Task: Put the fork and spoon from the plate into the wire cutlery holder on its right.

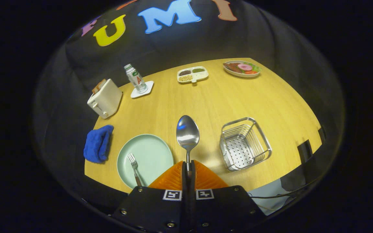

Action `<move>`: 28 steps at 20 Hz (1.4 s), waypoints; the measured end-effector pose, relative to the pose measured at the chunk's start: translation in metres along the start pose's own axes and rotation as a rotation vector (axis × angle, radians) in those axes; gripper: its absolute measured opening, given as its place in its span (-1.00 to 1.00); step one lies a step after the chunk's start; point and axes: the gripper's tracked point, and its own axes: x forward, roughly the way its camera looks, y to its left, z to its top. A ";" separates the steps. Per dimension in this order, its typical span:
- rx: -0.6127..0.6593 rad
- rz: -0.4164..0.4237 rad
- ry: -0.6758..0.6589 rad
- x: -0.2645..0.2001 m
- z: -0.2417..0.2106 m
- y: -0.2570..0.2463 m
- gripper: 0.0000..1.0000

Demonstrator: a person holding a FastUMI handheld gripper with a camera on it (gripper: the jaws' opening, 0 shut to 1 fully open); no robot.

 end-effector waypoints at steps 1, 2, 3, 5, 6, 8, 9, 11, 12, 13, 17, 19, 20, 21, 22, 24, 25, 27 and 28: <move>0.023 -0.025 -0.005 -0.003 0.002 -0.012 -0.96; 0.049 -0.043 -0.010 -0.006 0.002 -0.022 -0.97; 0.071 -0.059 -0.009 -0.008 0.001 -0.031 -0.96; 0.101 -0.095 0.010 -0.010 -0.005 -0.049 -0.97; 0.115 -0.112 0.023 -0.011 -0.009 -0.057 -0.97; 0.144 -0.135 0.049 -0.013 -0.012 -0.067 -0.96; 0.158 -0.141 0.070 -0.011 -0.016 -0.070 -0.97; 0.187 -0.134 0.106 -0.009 -0.020 -0.071 -0.96; 0.196 -0.130 0.122 -0.009 -0.022 -0.070 -0.97; 0.200 -0.131 0.137 -0.009 -0.025 -0.071 -0.97; 0.193 -0.132 0.150 -0.008 -0.022 -0.072 -0.96; 0.185 -0.146 0.156 -0.008 -0.020 -0.074 -0.96; 0.187 -0.145 0.160 -0.009 -0.019 -0.074 -0.96; 0.189 -0.142 0.160 -0.009 -0.017 -0.073 -0.94; 0.188 -0.137 0.164 -0.009 -0.017 -0.072 -0.94; 0.203 -0.120 0.158 -0.010 -0.011 -0.069 -0.88; 0.213 -0.118 0.151 -0.009 -0.009 -0.068 -0.88; 0.221 -0.115 0.131 -0.010 -0.004 -0.068 -0.88; 0.225 -0.103 0.112 -0.009 0.000 -0.066 -0.82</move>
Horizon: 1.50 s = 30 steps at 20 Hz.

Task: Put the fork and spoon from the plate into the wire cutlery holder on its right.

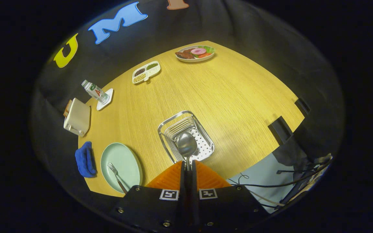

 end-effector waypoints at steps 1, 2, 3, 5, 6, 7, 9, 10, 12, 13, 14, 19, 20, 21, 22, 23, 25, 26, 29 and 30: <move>0.004 0.018 -0.014 -0.003 0.003 0.003 -0.71; 0.004 -0.002 -0.029 -0.005 0.006 0.000 -0.49; -0.006 -0.025 -0.040 -0.004 0.006 -0.006 -0.33; -0.021 -0.051 -0.056 -0.008 0.007 -0.013 -0.12; -0.014 -0.044 -0.062 -0.011 0.007 -0.011 -0.08; -0.006 -0.035 -0.062 -0.010 0.005 -0.010 -0.09; -0.002 -0.035 -0.059 -0.010 0.002 -0.013 -0.08; -0.004 -0.032 -0.058 -0.012 0.000 -0.013 -0.08; -0.010 -0.032 -0.050 -0.012 -0.005 -0.014 -0.09; -0.013 -0.029 -0.044 -0.012 -0.008 -0.014 -0.09; -0.014 -0.025 -0.039 -0.012 -0.011 -0.014 -0.09; -0.039 -0.003 -0.006 -0.010 -0.027 -0.005 -0.08; -0.046 0.006 0.004 -0.008 -0.030 0.001 -0.08; -0.057 0.016 0.016 -0.005 -0.036 0.006 -0.08; -0.075 0.029 0.032 -0.003 -0.042 0.014 -0.08; -0.103 0.038 0.049 -0.001 -0.049 0.020 -0.08; -0.173 0.055 0.075 0.005 -0.058 0.036 -0.08; -0.208 0.067 0.086 0.008 -0.061 0.046 -0.09; -0.312 0.116 0.110 0.012 -0.071 0.080 -0.08; -0.345 0.136 0.122 0.014 -0.076 0.093 -0.08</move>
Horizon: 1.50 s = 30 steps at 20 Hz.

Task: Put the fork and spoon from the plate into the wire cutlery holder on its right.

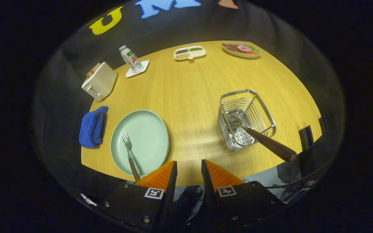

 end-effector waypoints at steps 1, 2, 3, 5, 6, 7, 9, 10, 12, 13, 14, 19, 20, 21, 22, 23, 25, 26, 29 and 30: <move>-0.032 0.022 0.012 0.005 -0.001 0.013 -0.08; -0.064 0.041 0.026 0.009 -0.003 0.025 -0.08; -0.095 0.060 0.039 0.013 -0.004 0.036 -0.08; -0.153 0.098 0.062 0.022 -0.007 0.059 -0.08; -0.178 0.116 0.076 0.028 -0.009 0.070 -0.08; -0.204 0.127 0.091 0.032 -0.014 0.077 -0.08; -0.250 0.138 0.127 0.044 -0.020 0.091 -0.08; -0.269 0.143 0.142 0.048 -0.023 0.096 -0.08; -0.296 0.148 0.166 0.056 -0.027 0.105 -0.08; -0.305 0.153 0.176 0.060 -0.029 0.108 -0.08; -0.315 0.155 0.185 0.063 -0.031 0.111 -0.08; -0.367 0.159 0.234 0.077 -0.042 0.120 -0.08; -0.381 0.152 0.239 0.079 -0.043 0.120 -0.08; -0.389 0.138 0.247 0.083 -0.044 0.119 -0.24; -0.398 0.133 0.262 0.088 -0.047 0.118 -0.40; -0.403 0.131 0.272 0.088 -0.049 0.119 -0.45; -0.397 0.151 0.281 0.090 -0.049 0.123 -0.38; -0.398 0.151 0.276 0.093 -0.042 0.125 -0.38; -0.363 0.156 0.285 0.090 -0.048 0.124 -0.93; -0.365 0.152 0.277 0.089 -0.046 0.122 -0.93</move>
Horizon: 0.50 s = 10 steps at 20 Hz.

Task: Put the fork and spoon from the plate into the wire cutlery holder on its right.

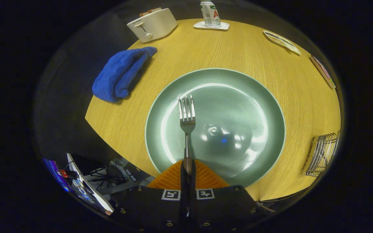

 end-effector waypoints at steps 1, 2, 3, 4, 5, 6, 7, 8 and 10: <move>0.010 0.005 -0.011 -0.001 0.001 0.000 -0.93; 0.032 0.015 -0.025 -0.004 0.004 0.001 -0.92; 0.051 0.022 -0.038 -0.007 0.006 -0.001 -0.93; 0.066 0.023 -0.054 -0.011 0.009 -0.003 -0.93; 0.084 0.027 -0.071 -0.016 0.010 -0.005 -0.93; 0.104 0.030 -0.085 -0.020 0.012 -0.008 -0.93; 0.124 0.031 -0.093 -0.024 0.011 -0.012 -0.93; 0.142 0.030 -0.102 -0.029 0.011 -0.016 -0.93; 0.168 0.017 -0.129 -0.040 0.011 -0.027 -0.93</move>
